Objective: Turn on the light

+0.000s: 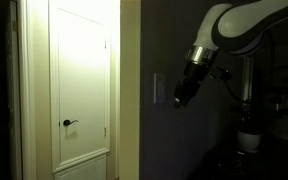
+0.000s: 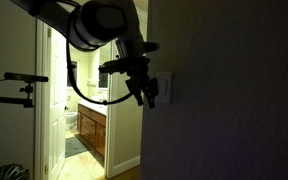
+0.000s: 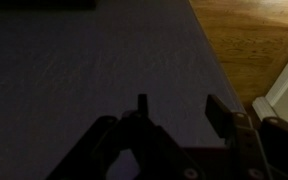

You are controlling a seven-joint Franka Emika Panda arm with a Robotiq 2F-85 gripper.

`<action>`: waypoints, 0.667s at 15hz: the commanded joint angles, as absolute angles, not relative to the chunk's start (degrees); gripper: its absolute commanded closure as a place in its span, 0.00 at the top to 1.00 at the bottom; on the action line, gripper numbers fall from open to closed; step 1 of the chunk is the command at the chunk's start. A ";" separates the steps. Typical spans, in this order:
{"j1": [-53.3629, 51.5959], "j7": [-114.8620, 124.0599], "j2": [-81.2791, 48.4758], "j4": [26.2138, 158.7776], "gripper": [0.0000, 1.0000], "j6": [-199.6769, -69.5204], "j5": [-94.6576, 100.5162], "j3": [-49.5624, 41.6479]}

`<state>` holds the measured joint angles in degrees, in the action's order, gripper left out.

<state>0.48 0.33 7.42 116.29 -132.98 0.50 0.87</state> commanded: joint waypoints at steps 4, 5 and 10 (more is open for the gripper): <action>0.33 4.14 6.22 112.65 0.14 -141.10 0.71 0.95; 0.33 4.38 6.19 112.34 0.06 -142.02 0.83 0.97; 0.33 5.10 5.48 111.04 0.00 -146.27 0.42 0.94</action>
<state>0.48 3.41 6.80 112.37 -143.40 0.52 0.90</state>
